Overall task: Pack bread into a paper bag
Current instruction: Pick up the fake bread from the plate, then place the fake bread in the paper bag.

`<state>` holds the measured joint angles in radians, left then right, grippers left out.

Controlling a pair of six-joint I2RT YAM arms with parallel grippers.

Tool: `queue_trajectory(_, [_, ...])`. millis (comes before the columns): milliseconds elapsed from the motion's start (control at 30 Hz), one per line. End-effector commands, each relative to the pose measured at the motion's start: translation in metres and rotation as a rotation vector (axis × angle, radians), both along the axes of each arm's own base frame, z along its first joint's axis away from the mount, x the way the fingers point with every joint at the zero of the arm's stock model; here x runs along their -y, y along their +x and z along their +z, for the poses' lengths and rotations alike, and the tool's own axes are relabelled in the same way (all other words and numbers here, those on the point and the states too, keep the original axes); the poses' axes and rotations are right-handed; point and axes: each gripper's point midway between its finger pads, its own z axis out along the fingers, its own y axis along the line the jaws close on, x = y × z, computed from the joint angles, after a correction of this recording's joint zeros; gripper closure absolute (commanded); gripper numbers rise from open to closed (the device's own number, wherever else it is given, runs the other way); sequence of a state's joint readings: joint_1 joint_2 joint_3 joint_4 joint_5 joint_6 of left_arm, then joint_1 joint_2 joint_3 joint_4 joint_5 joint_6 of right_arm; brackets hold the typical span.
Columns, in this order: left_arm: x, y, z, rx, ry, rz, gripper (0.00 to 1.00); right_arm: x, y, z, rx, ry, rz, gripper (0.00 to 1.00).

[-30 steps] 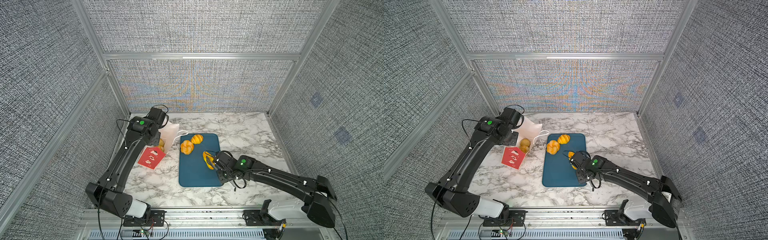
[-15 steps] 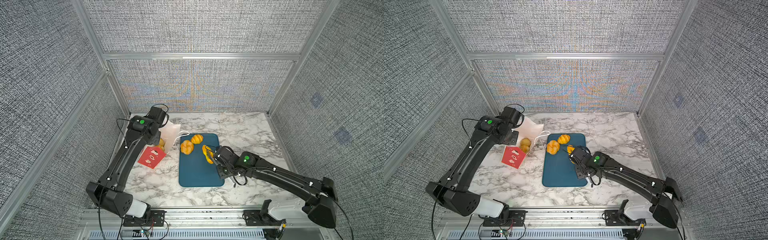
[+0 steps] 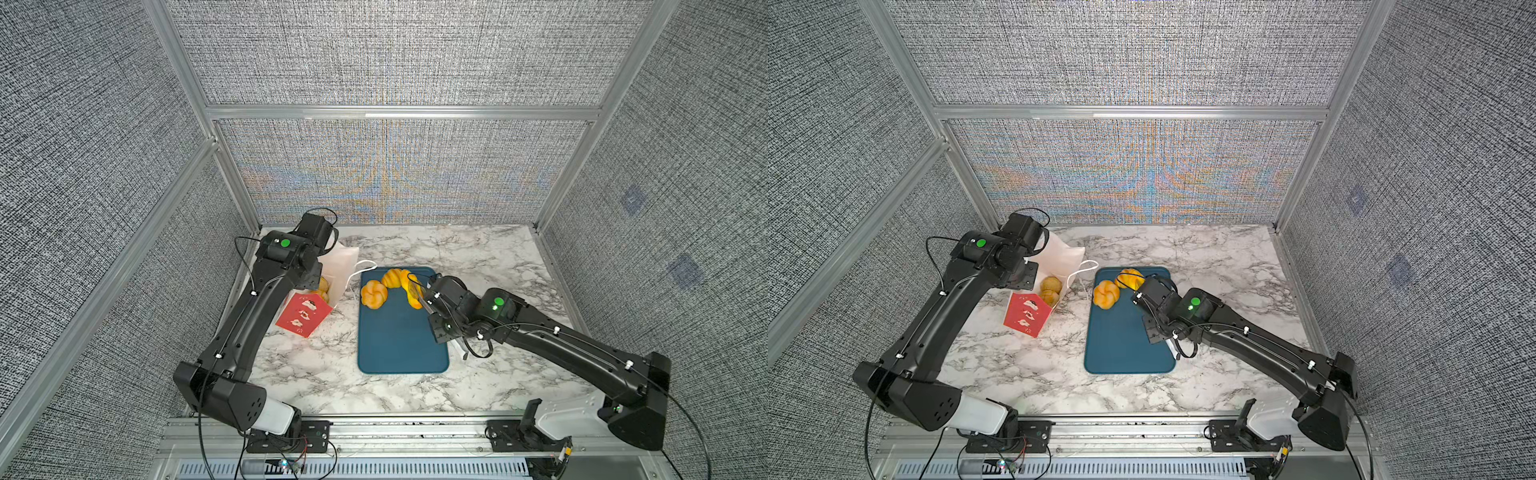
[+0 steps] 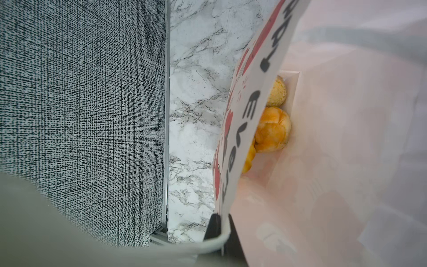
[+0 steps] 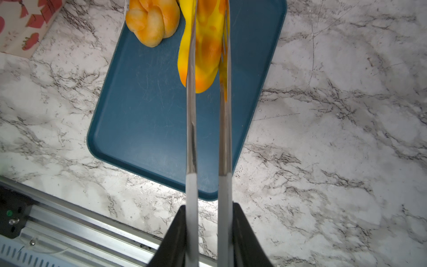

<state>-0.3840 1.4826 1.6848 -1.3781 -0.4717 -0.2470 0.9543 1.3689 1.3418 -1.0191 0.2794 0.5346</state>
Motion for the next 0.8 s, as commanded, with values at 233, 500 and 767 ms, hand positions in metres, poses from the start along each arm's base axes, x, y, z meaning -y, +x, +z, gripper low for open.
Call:
queue_trajectory(233, [0.003, 0.005, 0.001, 0.014, -0.014, -0.002, 0.98, -0.003, 0.015, 0.043, 0.082, -0.010, -0.002, 0.78])
queue_trajectory(500, [0.005, 0.005, 0.000, 0.011, -0.020, -0.003, 0.98, -0.014, 0.024, 0.090, 0.154, 0.055, 0.020, 0.81])
queue_trajectory(767, [0.006, 0.006, -0.001, 0.008, -0.023, -0.002, 0.98, -0.041, 0.027, 0.125, 0.205, 0.095, 0.100, 0.85])
